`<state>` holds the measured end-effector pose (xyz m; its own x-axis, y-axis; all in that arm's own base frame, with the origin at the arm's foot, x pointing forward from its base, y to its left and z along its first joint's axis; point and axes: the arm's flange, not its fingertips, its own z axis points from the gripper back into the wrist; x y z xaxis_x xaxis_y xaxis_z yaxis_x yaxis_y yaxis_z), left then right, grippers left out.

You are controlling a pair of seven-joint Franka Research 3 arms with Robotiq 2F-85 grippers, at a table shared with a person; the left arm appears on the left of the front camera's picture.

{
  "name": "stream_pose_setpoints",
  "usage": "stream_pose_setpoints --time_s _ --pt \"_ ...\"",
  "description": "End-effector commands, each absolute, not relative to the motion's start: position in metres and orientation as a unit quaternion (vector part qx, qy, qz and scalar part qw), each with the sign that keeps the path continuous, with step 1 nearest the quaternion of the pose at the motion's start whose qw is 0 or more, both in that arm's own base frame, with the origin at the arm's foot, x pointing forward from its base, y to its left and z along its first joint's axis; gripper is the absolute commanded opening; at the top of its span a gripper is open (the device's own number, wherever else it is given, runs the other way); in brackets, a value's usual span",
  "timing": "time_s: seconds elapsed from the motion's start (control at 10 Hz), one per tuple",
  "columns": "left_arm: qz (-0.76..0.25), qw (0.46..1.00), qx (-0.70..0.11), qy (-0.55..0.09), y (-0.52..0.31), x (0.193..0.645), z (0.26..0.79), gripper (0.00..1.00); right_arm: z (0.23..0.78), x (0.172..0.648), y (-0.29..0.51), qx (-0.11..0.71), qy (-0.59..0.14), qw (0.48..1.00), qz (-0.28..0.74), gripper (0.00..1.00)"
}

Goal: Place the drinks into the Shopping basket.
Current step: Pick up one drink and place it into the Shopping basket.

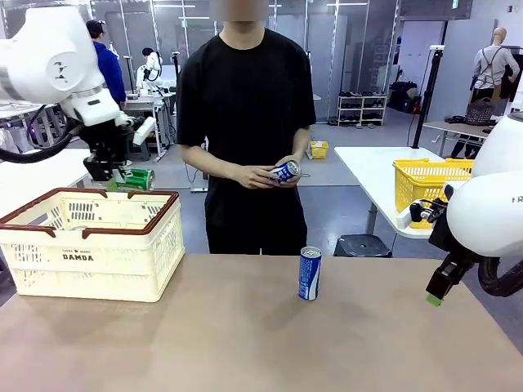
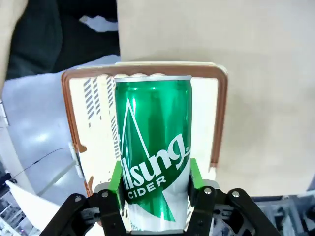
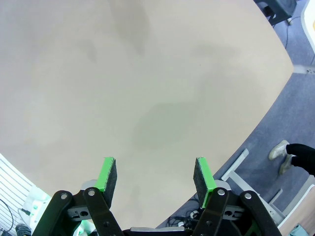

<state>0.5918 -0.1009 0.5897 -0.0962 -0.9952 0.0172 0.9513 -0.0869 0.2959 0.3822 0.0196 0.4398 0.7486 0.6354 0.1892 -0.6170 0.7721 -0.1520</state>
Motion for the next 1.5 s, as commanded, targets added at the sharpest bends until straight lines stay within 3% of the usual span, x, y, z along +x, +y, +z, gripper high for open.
stream_pose_setpoints --time_s 0.0,0.4,1.0,1.4 --pt "-0.734 0.651 0.094 -0.168 -0.084 0.602 0.574 0.58 0.44 0.381 0.018 -0.038 -0.116 0.935 0.334 0.79" --pt "-0.726 0.663 0.077 -0.165 -0.061 0.628 0.562 0.58 0.44 0.381 0.018 -0.038 -0.116 0.935 0.334 0.79" --pt "-0.726 0.667 0.081 -0.147 -0.064 0.625 0.548 0.58 0.44 0.381 0.018 -0.038 -0.116 0.935 0.334 0.79" --pt "-0.742 0.648 0.043 -0.166 -0.048 0.655 0.509 0.58 0.44 0.381 0.018 -0.038 -0.116 0.935 0.334 0.79"
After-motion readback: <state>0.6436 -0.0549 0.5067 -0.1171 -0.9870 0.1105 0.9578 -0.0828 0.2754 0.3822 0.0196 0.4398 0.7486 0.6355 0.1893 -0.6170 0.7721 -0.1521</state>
